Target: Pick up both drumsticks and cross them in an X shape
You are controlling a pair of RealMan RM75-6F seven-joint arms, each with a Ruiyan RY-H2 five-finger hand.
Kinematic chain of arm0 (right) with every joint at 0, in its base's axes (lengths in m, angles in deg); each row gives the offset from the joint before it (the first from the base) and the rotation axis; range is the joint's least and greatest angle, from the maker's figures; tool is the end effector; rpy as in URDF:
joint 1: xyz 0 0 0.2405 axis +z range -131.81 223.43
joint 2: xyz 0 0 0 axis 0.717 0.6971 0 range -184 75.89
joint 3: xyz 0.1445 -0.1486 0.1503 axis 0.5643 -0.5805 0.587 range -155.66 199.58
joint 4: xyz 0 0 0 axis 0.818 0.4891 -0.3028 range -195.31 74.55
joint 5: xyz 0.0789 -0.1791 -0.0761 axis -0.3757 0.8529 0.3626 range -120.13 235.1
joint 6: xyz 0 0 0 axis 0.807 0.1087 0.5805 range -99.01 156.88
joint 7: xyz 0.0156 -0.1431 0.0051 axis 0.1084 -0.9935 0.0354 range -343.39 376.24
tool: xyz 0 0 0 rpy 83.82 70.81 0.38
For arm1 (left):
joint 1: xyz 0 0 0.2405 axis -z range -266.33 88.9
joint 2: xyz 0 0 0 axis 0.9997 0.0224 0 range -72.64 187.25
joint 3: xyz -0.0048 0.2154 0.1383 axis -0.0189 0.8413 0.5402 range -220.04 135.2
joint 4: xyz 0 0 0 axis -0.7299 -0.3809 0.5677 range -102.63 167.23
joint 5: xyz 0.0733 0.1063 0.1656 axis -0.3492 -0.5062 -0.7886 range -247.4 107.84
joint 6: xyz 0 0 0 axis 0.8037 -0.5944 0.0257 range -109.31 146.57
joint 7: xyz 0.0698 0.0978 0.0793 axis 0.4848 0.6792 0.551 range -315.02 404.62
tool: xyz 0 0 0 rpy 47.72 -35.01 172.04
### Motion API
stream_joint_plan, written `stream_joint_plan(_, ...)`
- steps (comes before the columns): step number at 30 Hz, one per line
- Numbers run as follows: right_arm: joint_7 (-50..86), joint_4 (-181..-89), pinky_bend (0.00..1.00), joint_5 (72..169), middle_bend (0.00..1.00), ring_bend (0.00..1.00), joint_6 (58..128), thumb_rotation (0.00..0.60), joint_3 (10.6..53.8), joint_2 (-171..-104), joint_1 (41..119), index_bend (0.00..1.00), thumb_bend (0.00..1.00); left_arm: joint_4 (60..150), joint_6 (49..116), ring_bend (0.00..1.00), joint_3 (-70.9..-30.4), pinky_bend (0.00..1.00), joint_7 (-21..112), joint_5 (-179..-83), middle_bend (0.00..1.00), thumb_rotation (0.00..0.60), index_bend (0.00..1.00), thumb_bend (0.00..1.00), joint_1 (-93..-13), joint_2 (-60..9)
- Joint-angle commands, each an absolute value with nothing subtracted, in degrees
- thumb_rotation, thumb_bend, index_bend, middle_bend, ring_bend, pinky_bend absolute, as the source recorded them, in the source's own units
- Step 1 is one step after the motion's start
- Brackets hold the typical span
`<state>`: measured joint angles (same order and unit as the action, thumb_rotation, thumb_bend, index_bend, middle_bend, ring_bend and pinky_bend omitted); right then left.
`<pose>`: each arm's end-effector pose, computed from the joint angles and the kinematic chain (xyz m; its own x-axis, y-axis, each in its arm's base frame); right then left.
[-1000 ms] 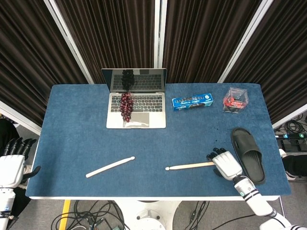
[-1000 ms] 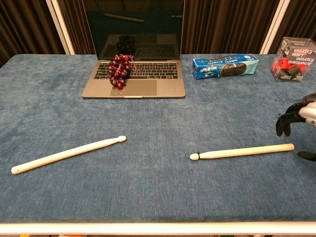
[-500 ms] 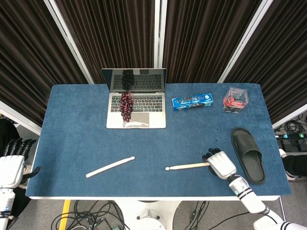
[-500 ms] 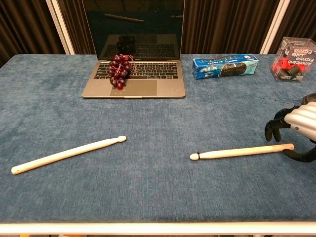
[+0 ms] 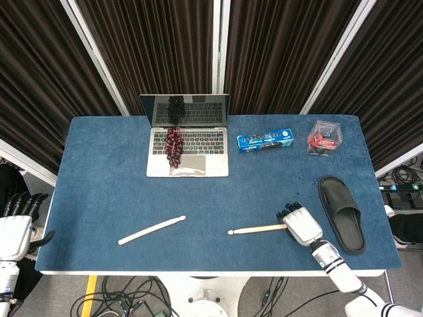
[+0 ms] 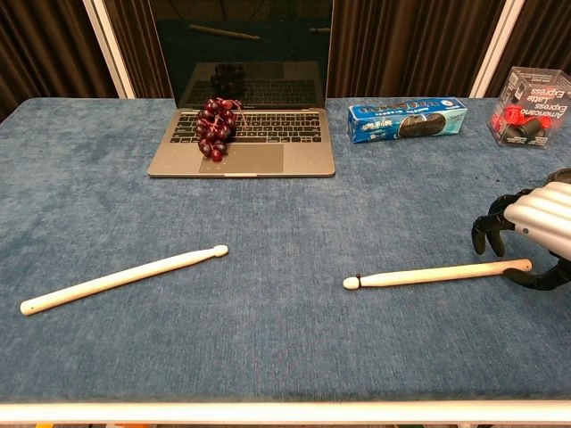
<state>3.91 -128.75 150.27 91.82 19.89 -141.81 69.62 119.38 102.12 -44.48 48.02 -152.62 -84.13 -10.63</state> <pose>-0.2831 -0.2546 -0.0085 0.7059 -0.1909 0.6821 -0.6737 -0.4782 0.5634 -0.3340 0.1772 0.1439 0.4634 0.0467 0.8849 0.8836 0.0514 -0.4654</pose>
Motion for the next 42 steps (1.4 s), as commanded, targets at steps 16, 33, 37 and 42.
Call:
stream_joint_plan(16,3.2,-127.4,0.32,149.7,0.52,0.30,92.2,0.600,19.2,-143.0,69.6,0.47,0.24,118.6,102.0,0.04,-44.4,0.06,47.2,-152.7,0.14,0.600,0.13,0.18,-84.2,-10.9)
stream_joint_plan(33,5.6,-128.4,0.35,149.2,0.59,0.35,93.4,0.600,19.6,-142.0,69.9,0.58,0.48,118.3,101.6,0.04,-44.5,0.06,47.0,-152.6,0.14,0.600,0.13,0.18,-84.1,-11.0)
stream_joint_plan(37,8.8,-130.6,0.36,148.5,0.61,0.37,95.9,0.600,21.2,-139.7,69.5,0.60,0.55,117.9,101.0,0.04,-44.9,0.06,47.0,-153.4,0.14,0.600,0.13,0.18,-83.0,-11.1)
stream_joint_plan(42,13.8,-136.3,0.37,145.9,0.62,0.38,96.4,0.600,24.3,-133.9,70.2,0.61,0.63,118.2,96.7,0.08,-46.7,0.14,45.5,-154.7,0.16,0.600,0.16,0.18,-78.4,-11.1)
